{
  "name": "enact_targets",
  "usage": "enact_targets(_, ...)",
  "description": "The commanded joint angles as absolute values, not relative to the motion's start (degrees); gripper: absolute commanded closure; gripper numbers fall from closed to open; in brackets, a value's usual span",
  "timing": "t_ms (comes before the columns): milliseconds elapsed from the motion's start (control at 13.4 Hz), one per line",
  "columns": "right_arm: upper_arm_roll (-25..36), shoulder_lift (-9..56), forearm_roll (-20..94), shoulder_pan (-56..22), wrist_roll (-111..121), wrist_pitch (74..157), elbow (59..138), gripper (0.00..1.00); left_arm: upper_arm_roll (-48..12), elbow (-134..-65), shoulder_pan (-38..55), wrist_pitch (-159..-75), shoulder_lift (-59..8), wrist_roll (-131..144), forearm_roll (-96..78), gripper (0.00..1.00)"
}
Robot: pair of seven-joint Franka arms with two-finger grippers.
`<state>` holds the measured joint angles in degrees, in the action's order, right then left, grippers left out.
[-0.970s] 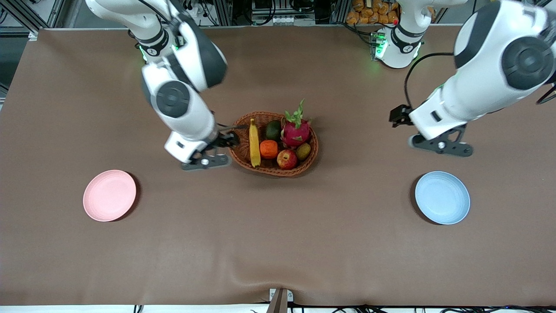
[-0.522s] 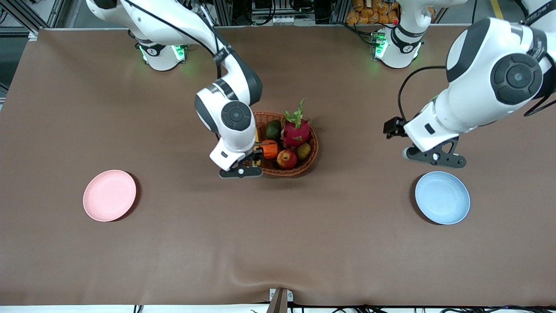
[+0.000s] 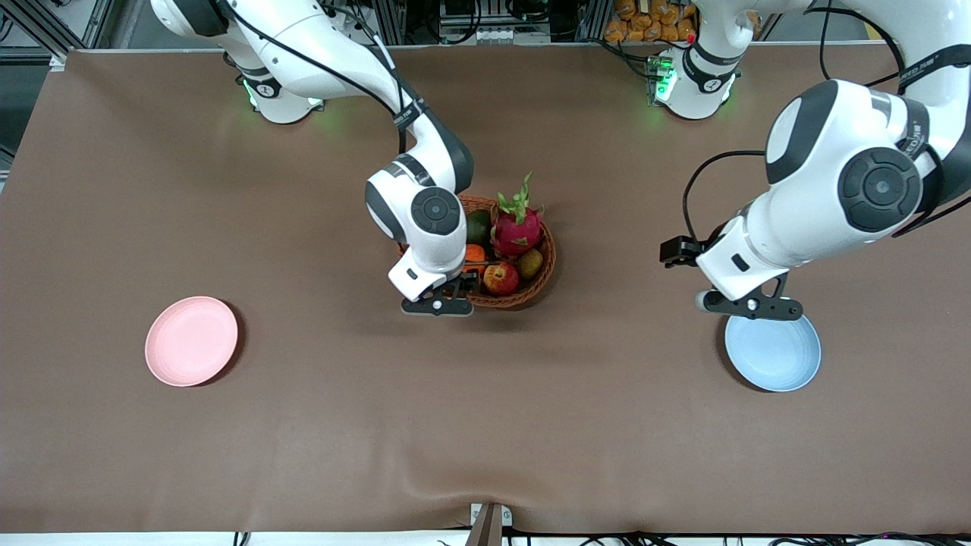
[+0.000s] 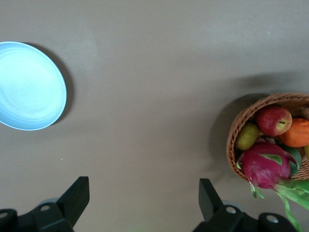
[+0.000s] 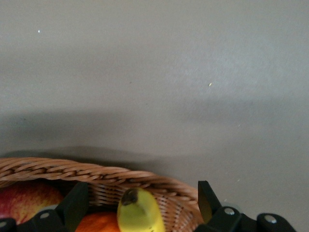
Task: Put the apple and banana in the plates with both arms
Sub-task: 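Grasp the yellow banana with the right gripper while the left gripper waits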
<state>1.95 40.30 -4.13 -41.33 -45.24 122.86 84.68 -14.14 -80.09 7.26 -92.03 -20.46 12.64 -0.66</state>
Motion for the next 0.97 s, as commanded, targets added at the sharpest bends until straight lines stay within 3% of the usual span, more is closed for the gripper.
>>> enact_targets(0, 2.55, 41.48, -5.8, -43.5, -50.44, 121.82, 83.5, 0.0, -14.15, -79.54, 10.63, -91.23, -20.92, 14.24, 1.67, 0.0)
enact_targets(149, 2.64, 41.48, -6.5, -43.51, -50.63, 121.99, 83.58, 0.3, -14.15, -79.54, 10.37, -91.14, -20.92, 14.15, 1.67, 0.0)
enact_targets(896, 2.64, 41.22, -9.14, -44.38, -50.8, 118.4, 84.11, 0.37, -14.15, -80.06, 9.93, -90.97, -20.83, 13.54, 1.67, 0.0)
